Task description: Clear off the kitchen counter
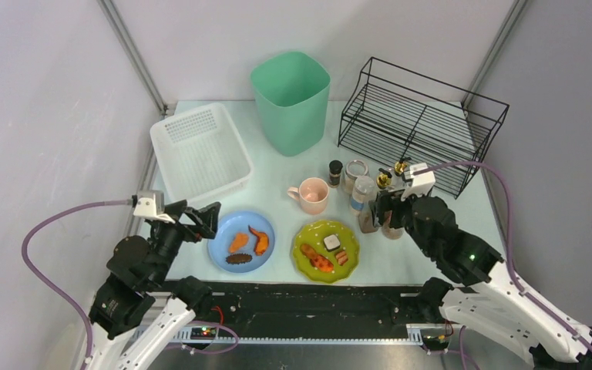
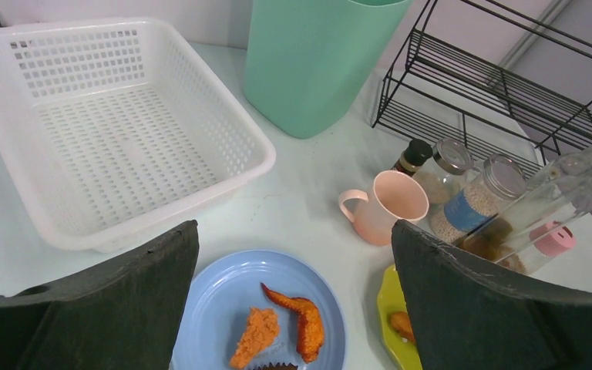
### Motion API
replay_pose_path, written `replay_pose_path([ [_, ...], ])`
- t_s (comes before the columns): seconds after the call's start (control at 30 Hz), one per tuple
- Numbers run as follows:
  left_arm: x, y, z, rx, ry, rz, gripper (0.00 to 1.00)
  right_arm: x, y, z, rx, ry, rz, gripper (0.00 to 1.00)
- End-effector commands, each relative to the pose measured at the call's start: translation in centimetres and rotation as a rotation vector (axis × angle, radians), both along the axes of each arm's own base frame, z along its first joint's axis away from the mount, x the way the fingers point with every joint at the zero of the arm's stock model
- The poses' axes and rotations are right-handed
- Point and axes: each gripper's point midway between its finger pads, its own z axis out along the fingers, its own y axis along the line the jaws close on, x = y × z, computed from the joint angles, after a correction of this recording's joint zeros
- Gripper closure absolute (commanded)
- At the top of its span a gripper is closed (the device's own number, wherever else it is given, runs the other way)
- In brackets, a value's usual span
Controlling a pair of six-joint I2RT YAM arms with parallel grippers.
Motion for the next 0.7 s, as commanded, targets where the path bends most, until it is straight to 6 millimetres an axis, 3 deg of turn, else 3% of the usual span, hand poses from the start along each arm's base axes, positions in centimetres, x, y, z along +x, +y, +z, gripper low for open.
replay_pose_path([
  [0.0, -0.1, -0.3, 0.1, 0.022, -0.020, -0.027, 0.02, 1.8, 0.6, 1.5, 0.040, -0.095, -0.042, 0.14],
  [0.67, -0.2, -0.8, -0.7, 0.039, -0.010, -0.057, 0.02, 4.9, 1.1, 0.8, 0.020, -0.225, -0.122, 0.24],
])
